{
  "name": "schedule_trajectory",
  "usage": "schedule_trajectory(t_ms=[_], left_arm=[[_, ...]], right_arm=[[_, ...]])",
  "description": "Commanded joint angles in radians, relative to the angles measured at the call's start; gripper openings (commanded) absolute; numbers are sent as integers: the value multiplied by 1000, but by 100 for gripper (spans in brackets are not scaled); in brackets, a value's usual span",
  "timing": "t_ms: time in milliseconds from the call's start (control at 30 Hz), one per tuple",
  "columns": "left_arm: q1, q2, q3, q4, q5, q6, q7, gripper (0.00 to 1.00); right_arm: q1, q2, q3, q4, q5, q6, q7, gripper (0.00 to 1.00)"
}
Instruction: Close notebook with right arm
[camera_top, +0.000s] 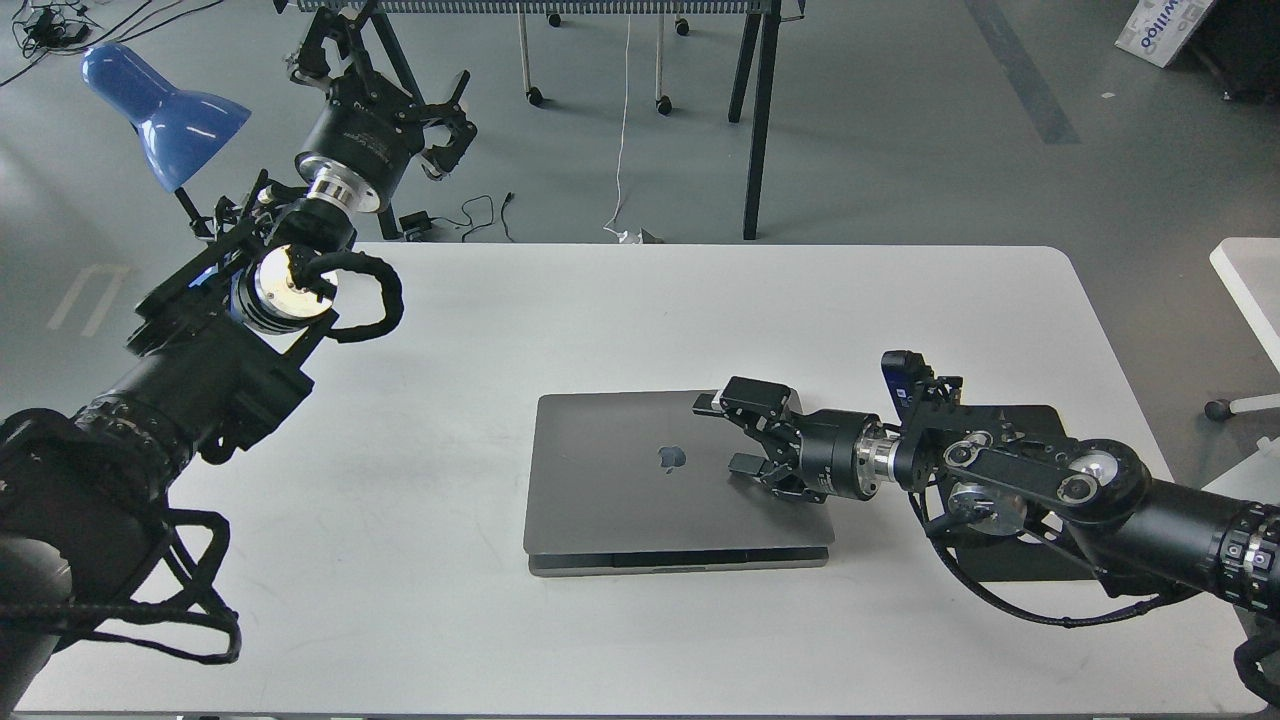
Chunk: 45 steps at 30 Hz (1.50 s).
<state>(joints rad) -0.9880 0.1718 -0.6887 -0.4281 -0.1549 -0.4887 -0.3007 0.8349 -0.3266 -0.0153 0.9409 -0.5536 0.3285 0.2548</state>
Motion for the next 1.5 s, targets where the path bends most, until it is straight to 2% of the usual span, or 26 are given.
schedule_trajectory(t_ms=[0,933,1167,1467], left_arm=[[0,0,0,0,0,0,0,100],[0,0,0,0,0,0,0,100],[0,0,0,0,0,0,0,100],[-1,0,6,0,2,0,2,100]], right_arm=[[-14,-2,2,1,-12,0,0,100],[-30,-17,18,10,-9,-17,0,100],[-26,-135,172,108,-5,-16,0,100],[-45,-213,555,104,37,-17,6,100]])
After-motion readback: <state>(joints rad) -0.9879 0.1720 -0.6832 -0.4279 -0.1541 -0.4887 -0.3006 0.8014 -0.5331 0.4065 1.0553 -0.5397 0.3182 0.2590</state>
